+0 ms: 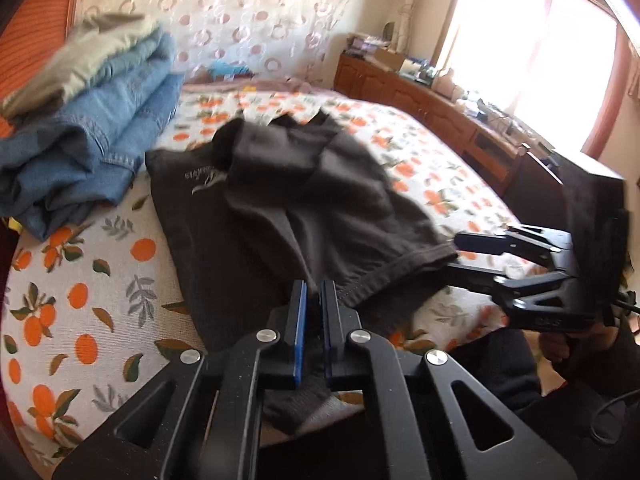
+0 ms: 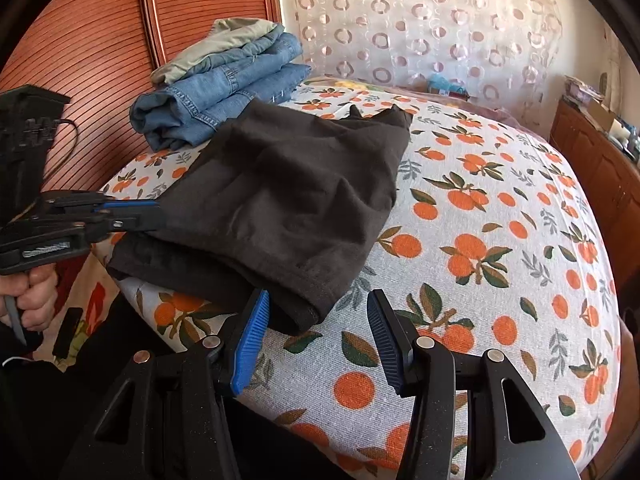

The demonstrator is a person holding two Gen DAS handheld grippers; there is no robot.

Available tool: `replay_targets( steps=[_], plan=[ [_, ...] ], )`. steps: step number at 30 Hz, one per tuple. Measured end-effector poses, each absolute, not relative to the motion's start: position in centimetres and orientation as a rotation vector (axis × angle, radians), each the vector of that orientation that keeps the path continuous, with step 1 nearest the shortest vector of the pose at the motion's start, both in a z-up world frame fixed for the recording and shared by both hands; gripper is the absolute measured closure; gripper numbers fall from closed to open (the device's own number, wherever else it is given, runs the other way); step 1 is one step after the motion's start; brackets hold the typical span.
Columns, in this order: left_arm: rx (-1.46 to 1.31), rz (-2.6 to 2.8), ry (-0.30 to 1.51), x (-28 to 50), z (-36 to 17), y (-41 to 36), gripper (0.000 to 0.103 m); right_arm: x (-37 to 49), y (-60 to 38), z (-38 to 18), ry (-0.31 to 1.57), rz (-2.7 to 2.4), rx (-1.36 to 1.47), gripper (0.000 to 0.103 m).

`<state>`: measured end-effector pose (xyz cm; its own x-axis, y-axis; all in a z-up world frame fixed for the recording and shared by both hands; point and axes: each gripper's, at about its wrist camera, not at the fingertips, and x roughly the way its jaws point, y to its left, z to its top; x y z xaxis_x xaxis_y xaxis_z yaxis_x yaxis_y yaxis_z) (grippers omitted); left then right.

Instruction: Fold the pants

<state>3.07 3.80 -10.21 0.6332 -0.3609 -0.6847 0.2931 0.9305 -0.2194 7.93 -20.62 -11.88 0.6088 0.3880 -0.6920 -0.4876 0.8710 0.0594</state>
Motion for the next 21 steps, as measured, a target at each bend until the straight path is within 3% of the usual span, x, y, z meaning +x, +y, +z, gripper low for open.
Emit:
replay_targets(
  steps=[6,18,21],
  plan=[
    [-0.042,-0.337,0.786,0.5,-8.1,4.4,0.096,7.4,-21.5,-11.2,0.747,0.505,-0.114,0.05],
    [-0.078,-0.286,0.857,0.2,-10.5,5.5,0.095,7.7,-22.0,-10.0,0.714,0.476,-0.123,0.05],
    [-0.082,-0.273,0.858,0.7,-10.4,5.8,0.086,8.4,-21.4,-9.6,0.697,0.481,-0.136,0.05]
  ],
)
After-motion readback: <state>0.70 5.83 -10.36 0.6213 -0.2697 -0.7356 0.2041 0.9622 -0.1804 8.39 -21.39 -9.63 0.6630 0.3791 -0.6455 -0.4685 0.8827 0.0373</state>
